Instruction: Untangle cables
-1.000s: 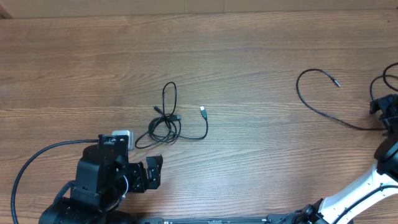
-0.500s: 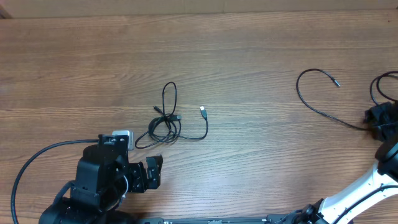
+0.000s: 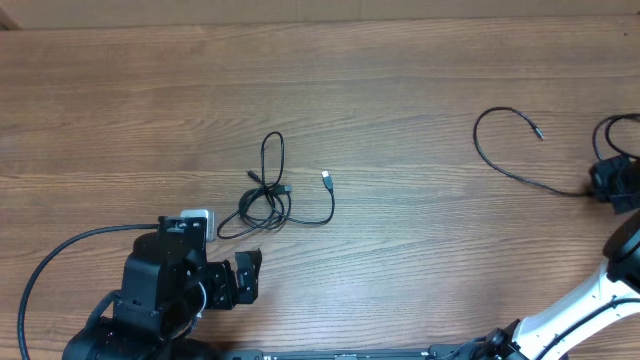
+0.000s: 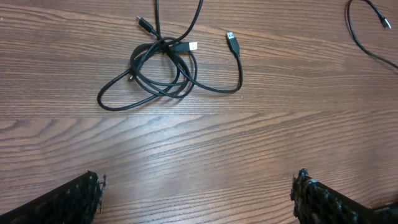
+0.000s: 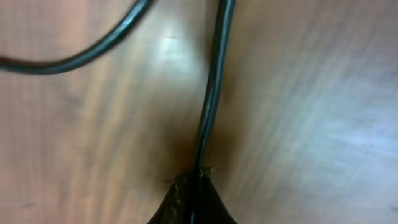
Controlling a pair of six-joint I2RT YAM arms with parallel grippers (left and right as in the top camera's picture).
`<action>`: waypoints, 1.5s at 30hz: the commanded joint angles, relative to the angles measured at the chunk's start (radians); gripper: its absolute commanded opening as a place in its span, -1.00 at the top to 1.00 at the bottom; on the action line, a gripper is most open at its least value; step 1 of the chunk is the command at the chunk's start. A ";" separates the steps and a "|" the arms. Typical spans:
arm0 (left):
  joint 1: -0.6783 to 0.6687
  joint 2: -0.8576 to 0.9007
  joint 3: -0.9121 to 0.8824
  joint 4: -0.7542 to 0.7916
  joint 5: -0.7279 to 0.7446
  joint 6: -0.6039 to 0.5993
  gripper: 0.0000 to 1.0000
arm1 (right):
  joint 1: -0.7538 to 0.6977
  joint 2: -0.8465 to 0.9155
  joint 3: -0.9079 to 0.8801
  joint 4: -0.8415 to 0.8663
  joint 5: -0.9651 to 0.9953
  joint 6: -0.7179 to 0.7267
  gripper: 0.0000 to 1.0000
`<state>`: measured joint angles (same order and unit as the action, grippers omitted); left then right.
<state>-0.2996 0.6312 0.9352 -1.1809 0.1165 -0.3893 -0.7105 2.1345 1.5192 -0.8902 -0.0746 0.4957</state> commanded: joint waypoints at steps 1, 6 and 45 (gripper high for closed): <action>-0.002 0.003 -0.009 0.003 0.007 0.016 -0.99 | 0.050 0.019 -0.006 0.037 -0.189 -0.004 0.93; -0.002 0.003 -0.009 0.003 0.007 0.015 -0.99 | 0.108 0.019 0.160 -0.001 -0.309 -0.003 0.93; -0.002 0.003 -0.009 0.003 0.008 0.015 -0.99 | 0.428 0.024 0.236 -0.072 -0.011 -0.024 -0.68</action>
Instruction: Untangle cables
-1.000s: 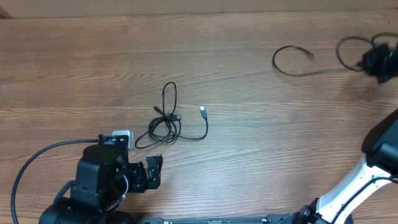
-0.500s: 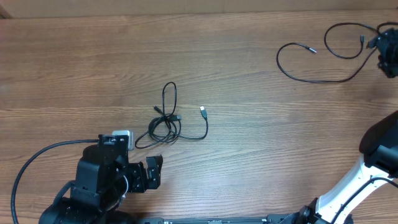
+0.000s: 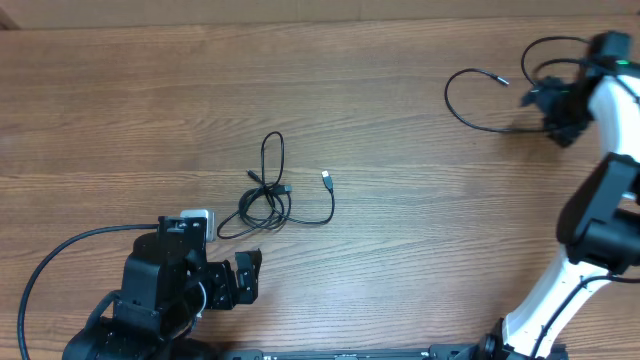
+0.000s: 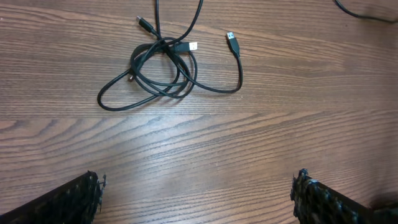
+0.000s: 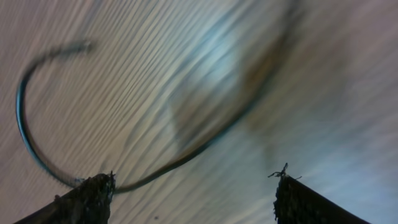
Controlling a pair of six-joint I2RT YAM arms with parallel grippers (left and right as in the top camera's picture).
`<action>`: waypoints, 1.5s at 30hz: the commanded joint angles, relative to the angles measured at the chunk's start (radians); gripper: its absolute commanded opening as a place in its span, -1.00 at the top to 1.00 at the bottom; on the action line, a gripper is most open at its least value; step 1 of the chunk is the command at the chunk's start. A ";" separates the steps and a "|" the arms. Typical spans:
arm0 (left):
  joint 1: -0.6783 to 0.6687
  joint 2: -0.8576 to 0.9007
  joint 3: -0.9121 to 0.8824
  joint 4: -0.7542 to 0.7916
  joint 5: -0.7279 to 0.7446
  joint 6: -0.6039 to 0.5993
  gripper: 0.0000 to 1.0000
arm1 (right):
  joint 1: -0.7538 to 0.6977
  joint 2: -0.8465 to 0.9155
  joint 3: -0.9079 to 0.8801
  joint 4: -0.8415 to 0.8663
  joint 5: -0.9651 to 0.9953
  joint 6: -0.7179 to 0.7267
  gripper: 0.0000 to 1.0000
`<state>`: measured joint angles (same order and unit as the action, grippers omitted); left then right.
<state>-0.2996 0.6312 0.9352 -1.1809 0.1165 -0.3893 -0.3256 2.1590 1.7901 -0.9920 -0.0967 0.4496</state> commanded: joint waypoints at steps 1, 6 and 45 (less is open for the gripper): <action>-0.002 0.003 -0.009 0.003 0.008 0.015 -0.99 | 0.060 0.000 -0.053 0.053 0.019 0.035 -0.68; -0.002 0.003 -0.009 0.004 0.007 0.016 -0.99 | 0.121 0.009 -0.105 0.090 0.158 0.154 -0.63; -0.002 0.003 -0.009 0.003 0.007 0.016 -0.99 | 0.094 0.154 -0.017 0.159 0.176 0.198 0.93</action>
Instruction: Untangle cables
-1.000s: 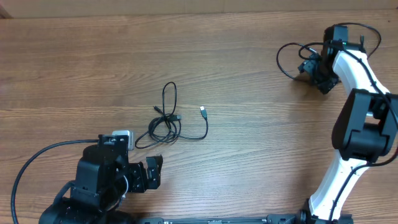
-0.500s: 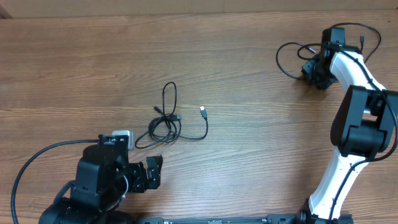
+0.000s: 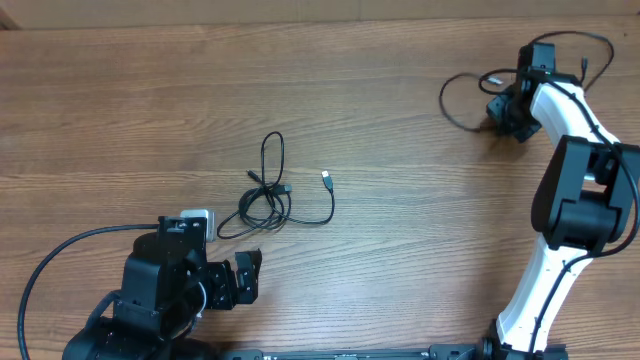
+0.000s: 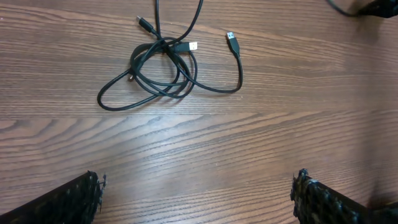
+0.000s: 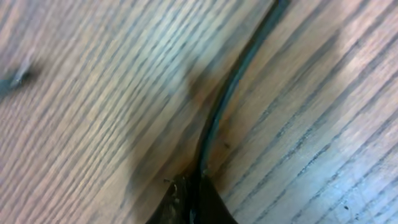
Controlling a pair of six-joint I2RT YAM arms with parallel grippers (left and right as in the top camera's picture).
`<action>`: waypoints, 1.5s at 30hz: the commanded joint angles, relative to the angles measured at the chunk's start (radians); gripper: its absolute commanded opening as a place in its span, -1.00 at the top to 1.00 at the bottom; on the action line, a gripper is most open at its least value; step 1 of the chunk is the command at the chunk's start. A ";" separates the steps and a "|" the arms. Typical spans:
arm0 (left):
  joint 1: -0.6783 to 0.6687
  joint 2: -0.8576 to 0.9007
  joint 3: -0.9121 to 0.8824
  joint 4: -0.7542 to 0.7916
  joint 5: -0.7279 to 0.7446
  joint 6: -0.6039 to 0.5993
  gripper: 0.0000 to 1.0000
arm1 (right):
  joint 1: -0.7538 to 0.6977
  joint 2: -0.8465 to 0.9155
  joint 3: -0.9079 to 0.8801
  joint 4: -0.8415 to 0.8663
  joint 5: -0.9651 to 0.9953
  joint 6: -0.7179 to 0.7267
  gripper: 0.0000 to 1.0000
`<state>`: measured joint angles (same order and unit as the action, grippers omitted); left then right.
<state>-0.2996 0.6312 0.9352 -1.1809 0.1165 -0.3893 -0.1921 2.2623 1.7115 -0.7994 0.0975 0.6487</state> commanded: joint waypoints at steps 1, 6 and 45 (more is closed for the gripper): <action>-0.002 0.003 -0.009 0.003 0.007 0.016 -0.99 | -0.055 0.050 0.097 -0.055 -0.029 -0.001 0.93; -0.002 0.003 -0.009 0.003 0.007 0.015 -0.99 | -0.144 0.050 0.331 -0.156 -0.200 -0.002 0.93; -0.002 0.003 -0.009 0.003 0.007 0.015 -0.99 | -0.064 0.055 0.208 -0.129 -0.150 -0.081 -0.94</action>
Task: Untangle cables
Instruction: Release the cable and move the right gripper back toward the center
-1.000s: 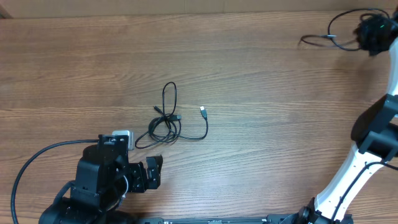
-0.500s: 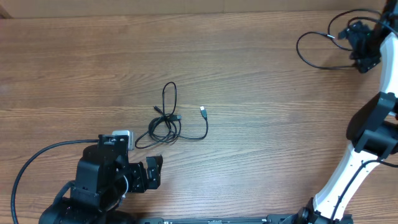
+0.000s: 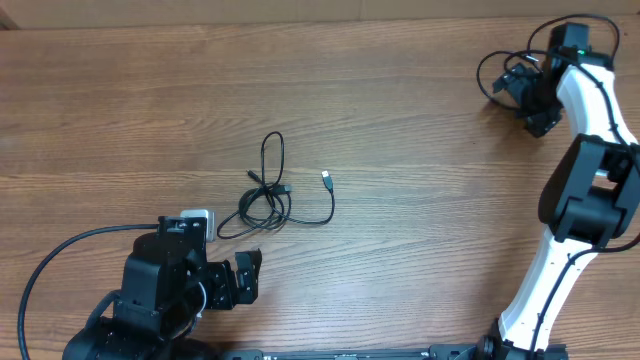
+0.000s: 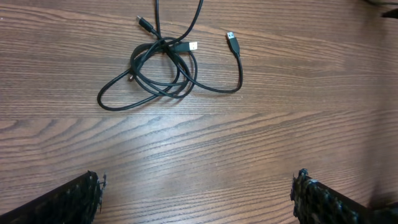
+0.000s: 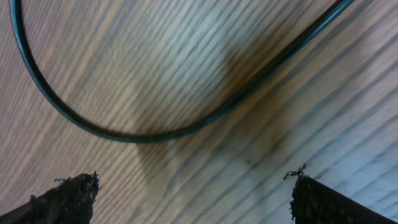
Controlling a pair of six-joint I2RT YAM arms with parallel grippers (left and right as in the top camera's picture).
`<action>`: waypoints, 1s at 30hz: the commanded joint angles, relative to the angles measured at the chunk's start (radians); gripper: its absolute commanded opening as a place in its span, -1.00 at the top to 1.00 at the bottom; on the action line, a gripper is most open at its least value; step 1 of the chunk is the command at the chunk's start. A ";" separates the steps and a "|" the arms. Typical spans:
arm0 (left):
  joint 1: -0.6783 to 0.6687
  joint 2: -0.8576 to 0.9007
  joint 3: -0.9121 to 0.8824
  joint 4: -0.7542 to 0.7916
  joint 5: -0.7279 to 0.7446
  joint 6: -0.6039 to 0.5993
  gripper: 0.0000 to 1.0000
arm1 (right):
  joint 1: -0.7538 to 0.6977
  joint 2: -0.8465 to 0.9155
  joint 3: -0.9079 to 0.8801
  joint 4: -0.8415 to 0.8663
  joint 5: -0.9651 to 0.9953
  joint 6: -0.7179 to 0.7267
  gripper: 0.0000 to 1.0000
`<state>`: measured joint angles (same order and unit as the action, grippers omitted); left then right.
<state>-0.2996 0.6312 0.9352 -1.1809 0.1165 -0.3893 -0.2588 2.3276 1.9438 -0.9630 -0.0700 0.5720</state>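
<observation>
A knot of black cables with loose USB plugs lies left of the table's centre. The left wrist view shows it as a tangle ahead of my left gripper, which is open and well short of it. In the overhead view that left gripper sits at the near edge. A separate black cable lies coiled at the far right. My right gripper is beside it, and from the wrist the right gripper is open, the cable curving on the wood ahead of it.
A small white block sits next to my left arm's base. That arm's thick black lead loops along the near left edge. My white right arm stretches up the right side of the table.
My right gripper was shut on the separate cable; now it is open, a little further right, and the cable lies loose on the table, bunched nearer the right corner.
The right gripper was shut on the separate cable at the table's right edge. Then it was open at the far right with the cable lying there. Then it was shut on it again, and now it is open. The left arm and tangle have stayed put.
</observation>
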 commanded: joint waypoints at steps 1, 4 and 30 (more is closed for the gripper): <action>-0.002 0.003 -0.009 0.003 0.007 0.016 -0.99 | 0.004 -0.010 -0.030 0.050 0.017 -0.005 -0.83; -0.002 0.003 -0.009 0.003 0.007 0.016 -0.99 | 0.007 -0.010 -0.051 0.089 0.018 -0.004 -0.72; -0.002 0.003 -0.009 0.003 0.007 0.016 -0.99 | 0.076 -0.010 -0.191 0.426 -0.032 -0.002 -1.00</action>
<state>-0.2996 0.6312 0.9352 -1.1809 0.1165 -0.3893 -0.2268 2.3123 1.7714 -0.5484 -0.0738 0.5713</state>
